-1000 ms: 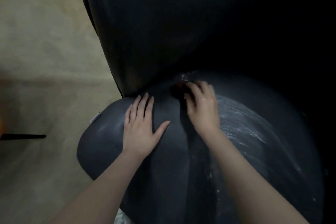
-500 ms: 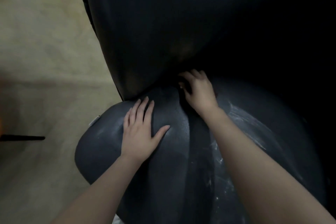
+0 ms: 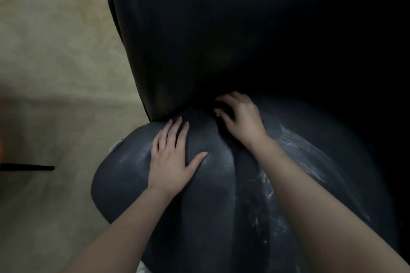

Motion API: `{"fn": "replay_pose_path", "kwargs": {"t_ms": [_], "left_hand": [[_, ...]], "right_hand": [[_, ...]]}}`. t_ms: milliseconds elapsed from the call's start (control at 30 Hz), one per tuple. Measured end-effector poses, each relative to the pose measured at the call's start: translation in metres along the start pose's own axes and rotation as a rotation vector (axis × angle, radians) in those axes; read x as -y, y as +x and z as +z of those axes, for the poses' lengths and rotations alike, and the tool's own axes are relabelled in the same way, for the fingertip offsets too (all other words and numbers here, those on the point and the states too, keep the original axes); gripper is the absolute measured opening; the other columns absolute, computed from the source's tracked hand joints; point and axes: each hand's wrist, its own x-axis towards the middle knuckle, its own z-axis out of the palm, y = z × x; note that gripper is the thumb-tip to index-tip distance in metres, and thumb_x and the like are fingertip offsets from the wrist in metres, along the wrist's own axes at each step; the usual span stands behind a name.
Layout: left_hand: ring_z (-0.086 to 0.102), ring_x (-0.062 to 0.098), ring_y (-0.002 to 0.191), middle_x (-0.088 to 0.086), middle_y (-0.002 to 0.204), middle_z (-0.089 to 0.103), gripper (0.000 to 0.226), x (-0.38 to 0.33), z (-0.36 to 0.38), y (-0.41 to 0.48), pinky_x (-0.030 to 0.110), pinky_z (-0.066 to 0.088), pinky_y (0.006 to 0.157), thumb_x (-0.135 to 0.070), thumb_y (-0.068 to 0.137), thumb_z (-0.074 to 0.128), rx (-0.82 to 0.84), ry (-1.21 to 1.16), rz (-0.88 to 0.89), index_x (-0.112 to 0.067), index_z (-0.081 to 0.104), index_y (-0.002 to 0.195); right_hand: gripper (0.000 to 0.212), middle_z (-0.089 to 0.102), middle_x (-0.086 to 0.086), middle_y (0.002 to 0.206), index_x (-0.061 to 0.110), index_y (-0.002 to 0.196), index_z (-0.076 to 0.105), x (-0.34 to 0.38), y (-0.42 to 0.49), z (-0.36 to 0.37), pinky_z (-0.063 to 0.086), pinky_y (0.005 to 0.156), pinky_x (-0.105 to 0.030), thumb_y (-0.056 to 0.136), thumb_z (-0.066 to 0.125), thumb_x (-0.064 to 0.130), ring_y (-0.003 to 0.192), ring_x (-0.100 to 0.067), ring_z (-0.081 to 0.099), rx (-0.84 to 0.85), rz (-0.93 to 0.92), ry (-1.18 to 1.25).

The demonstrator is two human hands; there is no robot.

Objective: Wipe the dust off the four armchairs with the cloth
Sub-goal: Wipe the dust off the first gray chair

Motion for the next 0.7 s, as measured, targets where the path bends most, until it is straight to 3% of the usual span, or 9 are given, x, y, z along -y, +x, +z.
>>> {"fn": "replay_pose_path", "kwargs": {"t_ms": [133, 300, 433, 700], "left_hand": [[0.025, 0.025, 0.146, 0.007, 0.156, 0.035, 0.083, -0.001, -0.002, 0.0, 0.039, 0.013, 0.116, -0.071, 0.092, 0.029, 0.013, 0.012, 0.0, -0.012, 0.039, 0.149], [0.025, 0.025, 0.147, 0.008, 0.156, 0.034, 0.083, -0.002, -0.002, 0.0, 0.039, 0.013, 0.116, -0.071, 0.092, 0.029, 0.007, 0.018, 0.002, -0.011, 0.038, 0.149], [0.024, 0.025, 0.147, 0.008, 0.157, 0.033, 0.083, -0.002, -0.001, 0.0, 0.038, 0.011, 0.116, -0.071, 0.093, 0.026, 0.003, 0.03, 0.004, -0.012, 0.037, 0.15], [0.026, 0.025, 0.146, 0.008, 0.156, 0.034, 0.081, -0.001, -0.001, 0.0, 0.038, 0.012, 0.116, -0.069, 0.093, 0.029, 0.014, 0.043, 0.003, -0.012, 0.037, 0.149]], "right_hand": [[0.024, 0.067, -0.005, 0.106, 0.013, 0.113, 0.069, -0.007, -0.016, -0.011, 0.049, 0.085, -0.039, 0.09, 0.067, 0.017, 0.097, -0.029, 0.06, 0.097, -0.045, 0.058], [0.027, 0.065, -0.012, 0.108, 0.009, 0.114, 0.069, -0.021, 0.001, -0.021, 0.047, 0.085, -0.036, 0.092, 0.067, 0.024, 0.1, -0.032, 0.061, -0.111, 0.107, 0.029], [0.03, 0.063, -0.015, 0.111, 0.01, 0.118, 0.068, -0.014, 0.02, -0.008, 0.045, 0.083, -0.038, 0.093, 0.065, 0.028, 0.103, -0.036, 0.058, -0.132, 0.22, 0.023], [0.025, 0.068, -0.003, 0.107, 0.015, 0.115, 0.068, 0.011, -0.014, 0.002, 0.051, 0.078, -0.04, 0.093, 0.063, 0.025, 0.098, -0.028, 0.056, 0.107, -0.119, 0.063]]}}
